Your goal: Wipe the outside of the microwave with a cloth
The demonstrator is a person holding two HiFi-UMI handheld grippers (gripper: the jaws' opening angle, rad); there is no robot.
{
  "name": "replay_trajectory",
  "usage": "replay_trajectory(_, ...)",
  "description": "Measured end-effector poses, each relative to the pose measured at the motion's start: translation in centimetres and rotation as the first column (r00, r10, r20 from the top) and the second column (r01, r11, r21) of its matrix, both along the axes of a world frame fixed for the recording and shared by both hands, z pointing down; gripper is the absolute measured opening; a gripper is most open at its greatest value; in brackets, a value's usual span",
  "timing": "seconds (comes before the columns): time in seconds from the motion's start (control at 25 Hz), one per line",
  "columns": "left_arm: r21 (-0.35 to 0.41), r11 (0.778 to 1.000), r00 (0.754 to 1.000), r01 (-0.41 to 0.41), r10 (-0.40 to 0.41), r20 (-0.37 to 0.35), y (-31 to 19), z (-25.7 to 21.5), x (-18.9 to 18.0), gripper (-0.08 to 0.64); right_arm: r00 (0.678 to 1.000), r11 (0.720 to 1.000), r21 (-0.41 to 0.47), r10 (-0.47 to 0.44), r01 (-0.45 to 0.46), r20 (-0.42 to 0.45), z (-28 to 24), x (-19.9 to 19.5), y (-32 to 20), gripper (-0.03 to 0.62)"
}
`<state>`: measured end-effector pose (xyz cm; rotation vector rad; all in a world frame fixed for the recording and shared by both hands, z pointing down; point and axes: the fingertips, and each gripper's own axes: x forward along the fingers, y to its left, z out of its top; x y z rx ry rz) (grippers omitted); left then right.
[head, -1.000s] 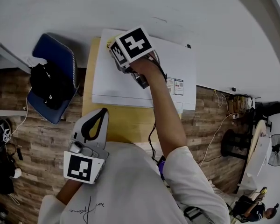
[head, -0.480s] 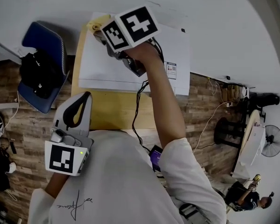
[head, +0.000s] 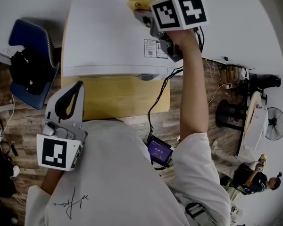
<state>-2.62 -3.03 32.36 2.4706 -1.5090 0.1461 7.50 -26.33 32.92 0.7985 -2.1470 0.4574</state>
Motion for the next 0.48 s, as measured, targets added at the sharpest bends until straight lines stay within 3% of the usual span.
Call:
replay_trajectory(0.24,-0.003,1.000,1.000,0.002,-0.002,-0.003,0.0,0.1,0.2,-0.007,0.989,0.993,0.004,0.114,-0.115,-0.094,1.2,7.5,-1.4,0.123)
replay_trajectory(0.48,-0.008,1.000,1.000,-0.008,0.008,-0.012,-0.1,0.3,0.6,-0.008,0.941,0.966,0.044,0.260,-0.256,-0.216,3.1,15.4,-2.5,0.123)
